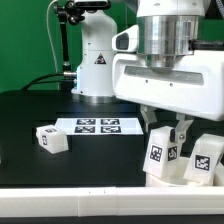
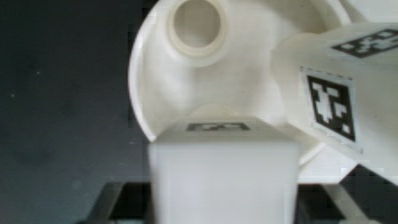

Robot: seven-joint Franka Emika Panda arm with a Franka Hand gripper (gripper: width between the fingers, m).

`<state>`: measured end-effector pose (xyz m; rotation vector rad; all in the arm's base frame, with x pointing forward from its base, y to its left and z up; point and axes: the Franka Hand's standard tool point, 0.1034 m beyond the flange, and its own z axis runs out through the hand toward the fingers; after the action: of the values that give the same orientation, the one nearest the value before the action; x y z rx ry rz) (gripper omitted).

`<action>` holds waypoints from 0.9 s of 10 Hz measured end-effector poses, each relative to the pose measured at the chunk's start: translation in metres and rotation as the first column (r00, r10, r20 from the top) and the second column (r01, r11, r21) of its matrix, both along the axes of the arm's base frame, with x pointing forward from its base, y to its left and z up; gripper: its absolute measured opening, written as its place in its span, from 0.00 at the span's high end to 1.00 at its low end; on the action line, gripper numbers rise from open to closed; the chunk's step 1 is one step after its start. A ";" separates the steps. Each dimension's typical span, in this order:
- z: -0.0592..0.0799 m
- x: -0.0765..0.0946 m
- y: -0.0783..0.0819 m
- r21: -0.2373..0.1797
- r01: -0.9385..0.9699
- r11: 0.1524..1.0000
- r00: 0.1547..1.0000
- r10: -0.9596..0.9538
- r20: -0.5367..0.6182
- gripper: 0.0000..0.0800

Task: Assemble stool

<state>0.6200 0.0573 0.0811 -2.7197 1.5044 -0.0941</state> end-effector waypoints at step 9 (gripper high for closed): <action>-0.001 0.003 0.001 0.120 0.638 0.761 0.768 -0.641 -0.016 0.58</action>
Offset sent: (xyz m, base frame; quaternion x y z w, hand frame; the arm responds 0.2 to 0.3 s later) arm 0.0000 0.0000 0.0000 0.0000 0.0000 0.1938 0.9810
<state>0.6228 0.0584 0.0806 -1.9772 2.2766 -0.0496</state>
